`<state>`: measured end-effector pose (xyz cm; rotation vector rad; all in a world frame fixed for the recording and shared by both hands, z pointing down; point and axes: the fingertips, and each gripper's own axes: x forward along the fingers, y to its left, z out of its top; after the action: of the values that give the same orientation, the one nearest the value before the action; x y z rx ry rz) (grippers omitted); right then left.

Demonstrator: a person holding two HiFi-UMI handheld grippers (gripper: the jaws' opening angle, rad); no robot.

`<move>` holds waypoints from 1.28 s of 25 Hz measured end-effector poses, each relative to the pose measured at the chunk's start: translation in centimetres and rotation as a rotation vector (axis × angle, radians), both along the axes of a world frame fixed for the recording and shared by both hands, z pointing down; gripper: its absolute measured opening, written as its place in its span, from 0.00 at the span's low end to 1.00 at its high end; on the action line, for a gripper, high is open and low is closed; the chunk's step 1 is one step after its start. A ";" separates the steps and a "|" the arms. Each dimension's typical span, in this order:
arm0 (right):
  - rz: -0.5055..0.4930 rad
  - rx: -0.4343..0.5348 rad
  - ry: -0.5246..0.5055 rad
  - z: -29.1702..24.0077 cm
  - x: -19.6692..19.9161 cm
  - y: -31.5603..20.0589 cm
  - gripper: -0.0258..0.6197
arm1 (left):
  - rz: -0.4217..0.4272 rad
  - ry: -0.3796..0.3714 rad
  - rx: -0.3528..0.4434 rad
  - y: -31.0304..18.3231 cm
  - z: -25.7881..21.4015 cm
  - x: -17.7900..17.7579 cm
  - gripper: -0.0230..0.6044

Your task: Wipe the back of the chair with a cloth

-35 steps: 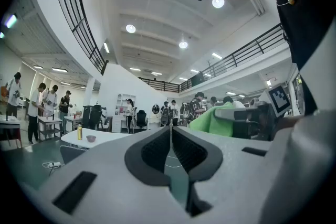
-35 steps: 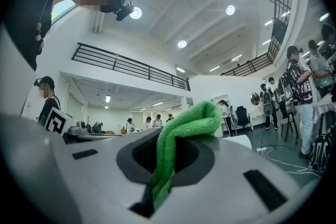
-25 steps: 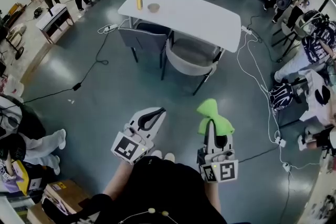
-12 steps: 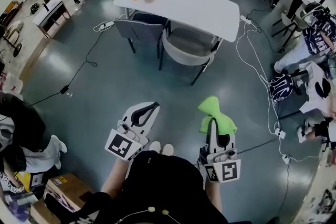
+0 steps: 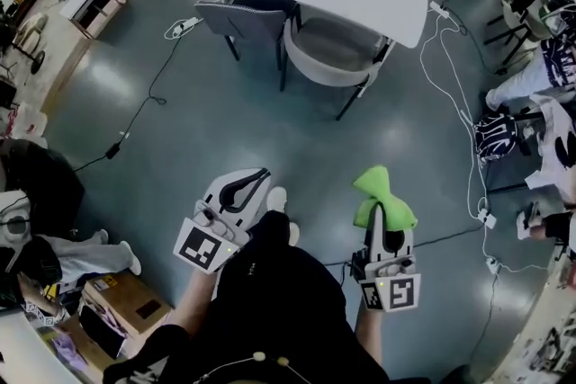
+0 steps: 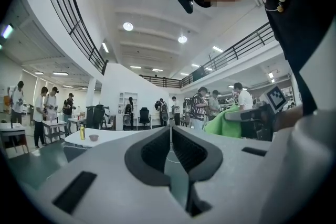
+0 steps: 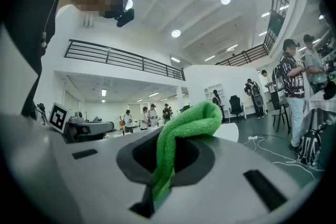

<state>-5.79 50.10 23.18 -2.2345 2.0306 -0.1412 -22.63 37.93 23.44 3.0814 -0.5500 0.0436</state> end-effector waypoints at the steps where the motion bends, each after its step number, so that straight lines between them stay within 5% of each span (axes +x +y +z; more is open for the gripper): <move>1: -0.002 -0.004 0.002 0.1 0.2 -0.3 0.07 | -0.006 -0.002 -0.003 -0.5 0.1 0.2 0.06; 10: -0.012 -0.031 0.004 1.4 3.7 -5.4 0.07 | -0.037 0.005 0.007 -6.2 0.8 3.1 0.06; 24: -0.003 -0.057 0.047 0.3 10.7 -21.9 0.07 | -0.017 0.011 0.027 -22.4 0.2 9.3 0.06; 32: -0.066 -0.189 0.152 3.0 13.0 -26.3 0.07 | -0.022 -0.008 -0.002 -26.3 0.8 10.7 0.06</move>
<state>7.24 23.76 26.15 -2.3551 2.2582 -0.1821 -11.89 11.65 24.24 3.0740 -0.5834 0.0568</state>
